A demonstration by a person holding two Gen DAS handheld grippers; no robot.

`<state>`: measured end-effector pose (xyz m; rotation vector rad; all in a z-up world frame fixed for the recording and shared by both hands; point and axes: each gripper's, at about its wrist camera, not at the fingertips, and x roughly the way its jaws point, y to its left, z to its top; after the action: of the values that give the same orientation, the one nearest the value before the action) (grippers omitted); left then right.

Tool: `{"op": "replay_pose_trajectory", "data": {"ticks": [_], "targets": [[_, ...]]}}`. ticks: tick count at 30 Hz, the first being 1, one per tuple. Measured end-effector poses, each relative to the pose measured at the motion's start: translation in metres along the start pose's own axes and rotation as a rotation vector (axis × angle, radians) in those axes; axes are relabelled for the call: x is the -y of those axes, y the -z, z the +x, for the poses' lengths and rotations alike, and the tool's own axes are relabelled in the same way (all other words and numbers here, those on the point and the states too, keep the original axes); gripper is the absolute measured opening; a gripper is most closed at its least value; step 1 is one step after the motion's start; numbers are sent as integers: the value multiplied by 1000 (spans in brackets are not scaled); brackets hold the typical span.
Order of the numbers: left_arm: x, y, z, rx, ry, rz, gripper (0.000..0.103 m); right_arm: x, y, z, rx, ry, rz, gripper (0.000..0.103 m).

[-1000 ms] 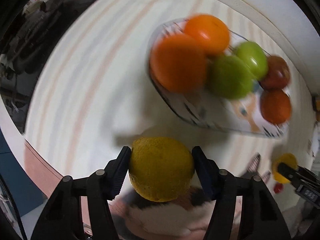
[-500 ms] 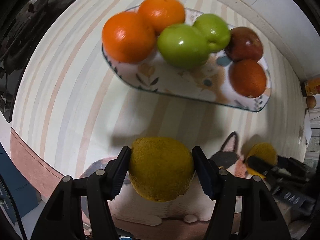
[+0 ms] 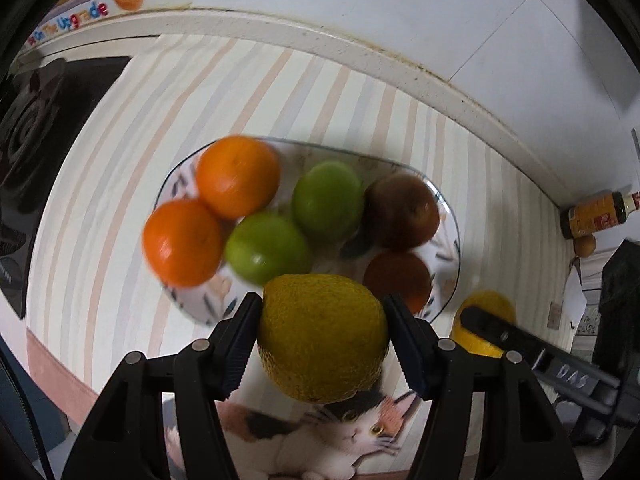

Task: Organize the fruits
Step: 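Carry the lemon with the left tool onto the plate while the right tool sets the grapefruit there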

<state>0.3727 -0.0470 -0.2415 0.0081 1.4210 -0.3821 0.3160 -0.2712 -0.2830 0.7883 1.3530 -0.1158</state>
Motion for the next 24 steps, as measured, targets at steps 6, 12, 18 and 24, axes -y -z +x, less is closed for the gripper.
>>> {"op": "replay_pose_trajectory", "data": {"ticks": [6,12,18,24], "targets": [[-6,-40,23,-19,5,-4,60,-13,-39,0,35,24,-6,63],[-3,-52,38,-51,50,-38,61,-8,-46,8,29,13,8,63],[-7,-58,40,-58,80,-80,63,2,-52,15,11,-50,60,79],[-17,-62,25,-20,92,-101,73,-1,-53,12,4,-51,51,82]]}}
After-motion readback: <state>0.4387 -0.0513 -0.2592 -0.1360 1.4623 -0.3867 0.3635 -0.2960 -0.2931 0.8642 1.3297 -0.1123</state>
